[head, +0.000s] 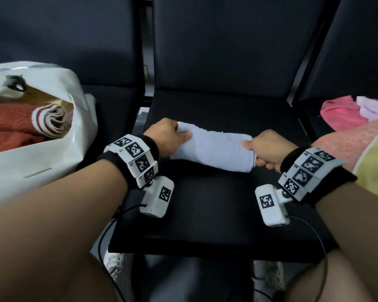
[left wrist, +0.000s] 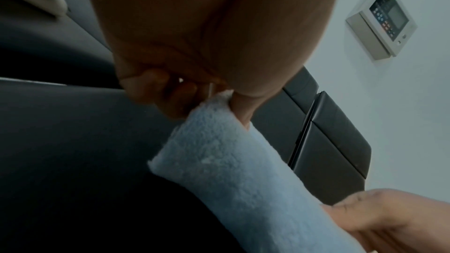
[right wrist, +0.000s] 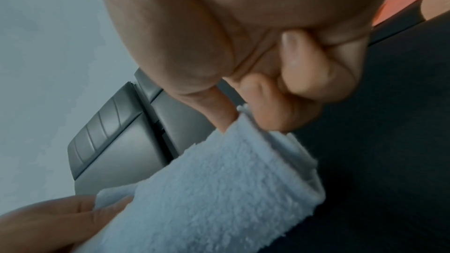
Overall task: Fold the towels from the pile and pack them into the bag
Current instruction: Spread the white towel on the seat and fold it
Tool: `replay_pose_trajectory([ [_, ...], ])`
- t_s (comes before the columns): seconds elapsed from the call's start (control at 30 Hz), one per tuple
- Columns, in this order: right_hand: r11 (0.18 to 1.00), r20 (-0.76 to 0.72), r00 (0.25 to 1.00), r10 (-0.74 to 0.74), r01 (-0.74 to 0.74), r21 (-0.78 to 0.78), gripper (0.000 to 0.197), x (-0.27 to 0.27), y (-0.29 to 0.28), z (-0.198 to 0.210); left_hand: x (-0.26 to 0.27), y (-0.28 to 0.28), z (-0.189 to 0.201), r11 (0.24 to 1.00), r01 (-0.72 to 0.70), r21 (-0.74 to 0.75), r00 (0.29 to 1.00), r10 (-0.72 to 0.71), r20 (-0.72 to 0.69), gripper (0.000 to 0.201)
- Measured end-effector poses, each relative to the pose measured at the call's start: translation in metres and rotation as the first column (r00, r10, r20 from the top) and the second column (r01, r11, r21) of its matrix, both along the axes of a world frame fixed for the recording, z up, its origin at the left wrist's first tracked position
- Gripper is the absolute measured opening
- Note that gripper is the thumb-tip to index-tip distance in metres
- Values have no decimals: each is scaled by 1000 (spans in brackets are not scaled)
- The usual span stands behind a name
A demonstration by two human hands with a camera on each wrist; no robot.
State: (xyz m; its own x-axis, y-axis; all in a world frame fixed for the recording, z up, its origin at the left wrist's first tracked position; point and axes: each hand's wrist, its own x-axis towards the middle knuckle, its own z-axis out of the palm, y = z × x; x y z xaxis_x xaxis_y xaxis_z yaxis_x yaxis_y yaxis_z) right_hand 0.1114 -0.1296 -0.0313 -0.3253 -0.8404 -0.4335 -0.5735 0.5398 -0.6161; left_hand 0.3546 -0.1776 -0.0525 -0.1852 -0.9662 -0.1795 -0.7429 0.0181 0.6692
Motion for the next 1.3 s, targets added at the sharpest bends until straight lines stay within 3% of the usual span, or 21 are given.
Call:
replay_pose_trajectory([
  [0.4,991,-203,972,122,-107,83,28,12,7,-2,-2,2,-11,998,-3,69,986,-8,168,24],
  [0.63,992,-198,973,120,-109,70,25,15,6,-4,-1,6,-9,999,-33,-22,972,38,233,27],
  [0.77,996,-160,984,75,-65,63,16,16,5,-7,-8,17,-5,967,-13,-253,976,68,207,42],
  [0.87,997,-128,990,59,-53,48,15,18,6,-6,-18,29,4,910,154,-386,977,-82,195,39],
  [0.93,998,-137,989,62,-57,40,15,19,8,-4,-25,36,5,902,323,-286,933,-253,255,40],
  [1.0,996,-205,975,89,-81,45,14,20,8,-2,-29,41,1,885,435,-168,862,-356,361,54],
  [1.07,992,-339,933,121,-120,24,17,22,9,0,-29,41,-2,882,457,-117,839,-384,385,66],
  [1.13,981,-446,886,131,-180,-69,33,27,13,2,-27,38,-3,886,453,-97,844,-392,365,70],
  [1.23,893,-490,838,240,-389,-229,42,44,24,8,-29,36,-3,895,440,-80,850,-386,360,62],
  [1.3,819,-515,770,376,-536,-203,38,58,33,9,-31,36,-3,908,413,-73,854,-358,377,48],
])
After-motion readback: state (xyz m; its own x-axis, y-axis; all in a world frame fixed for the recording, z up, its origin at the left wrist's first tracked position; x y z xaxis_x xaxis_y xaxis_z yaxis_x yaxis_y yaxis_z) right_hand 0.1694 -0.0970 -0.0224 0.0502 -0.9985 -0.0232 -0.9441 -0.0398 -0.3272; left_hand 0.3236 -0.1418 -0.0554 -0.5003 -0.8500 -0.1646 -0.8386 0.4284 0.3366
